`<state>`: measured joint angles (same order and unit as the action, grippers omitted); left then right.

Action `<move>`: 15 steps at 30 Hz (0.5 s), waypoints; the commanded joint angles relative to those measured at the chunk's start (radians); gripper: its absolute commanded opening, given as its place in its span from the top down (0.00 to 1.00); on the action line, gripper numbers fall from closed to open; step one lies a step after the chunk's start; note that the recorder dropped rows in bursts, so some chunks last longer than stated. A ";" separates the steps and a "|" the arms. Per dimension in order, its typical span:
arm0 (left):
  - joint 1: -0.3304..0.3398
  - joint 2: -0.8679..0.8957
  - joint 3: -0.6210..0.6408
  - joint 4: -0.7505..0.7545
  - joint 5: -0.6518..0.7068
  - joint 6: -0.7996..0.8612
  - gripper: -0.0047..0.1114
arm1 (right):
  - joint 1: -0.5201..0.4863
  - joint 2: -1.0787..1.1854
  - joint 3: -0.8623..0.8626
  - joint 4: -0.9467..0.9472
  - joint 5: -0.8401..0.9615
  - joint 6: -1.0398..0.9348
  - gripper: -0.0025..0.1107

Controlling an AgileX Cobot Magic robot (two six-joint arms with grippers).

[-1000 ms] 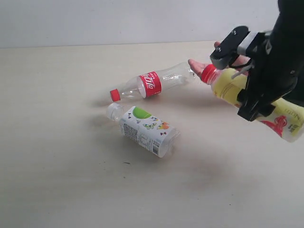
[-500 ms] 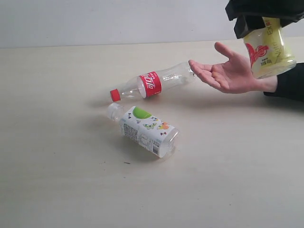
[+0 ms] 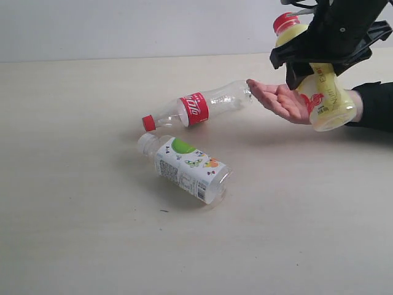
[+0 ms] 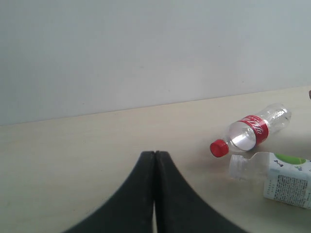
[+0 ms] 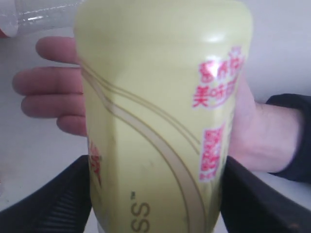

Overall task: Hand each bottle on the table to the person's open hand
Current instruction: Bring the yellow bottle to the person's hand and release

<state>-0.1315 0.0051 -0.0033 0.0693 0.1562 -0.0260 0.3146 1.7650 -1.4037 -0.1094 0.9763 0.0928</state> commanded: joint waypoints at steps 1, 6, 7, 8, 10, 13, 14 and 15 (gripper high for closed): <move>0.003 -0.005 0.003 0.002 -0.004 -0.008 0.96 | -0.004 0.050 -0.035 0.005 -0.014 -0.010 0.98; 0.003 -0.005 0.003 0.002 -0.004 -0.008 0.96 | -0.004 0.096 -0.050 0.005 -0.028 -0.010 0.98; 0.003 -0.005 0.003 0.002 -0.004 -0.008 0.96 | -0.004 0.098 -0.050 0.005 -0.032 -0.010 0.98; 0.003 -0.005 0.003 0.002 -0.004 -0.008 0.96 | -0.004 0.103 -0.050 0.001 -0.038 -0.010 0.98; 0.003 -0.005 0.003 0.002 -0.004 -0.008 0.96 | -0.004 0.111 -0.050 0.001 -0.044 -0.010 0.98; 0.003 -0.005 0.003 0.002 -0.004 -0.008 0.96 | -0.004 0.117 -0.050 0.001 -0.048 -0.010 0.98; 0.003 -0.005 0.003 0.002 -0.004 -0.008 0.96 | -0.004 0.117 -0.050 0.001 -0.055 -0.010 0.98; 0.003 -0.005 0.003 0.002 -0.004 -0.008 0.96 | -0.004 0.117 -0.050 0.001 -0.060 -0.010 0.97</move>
<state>-0.1315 0.0051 -0.0033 0.0693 0.1562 -0.0260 0.3146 1.8794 -1.4436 -0.1011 0.9430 0.0906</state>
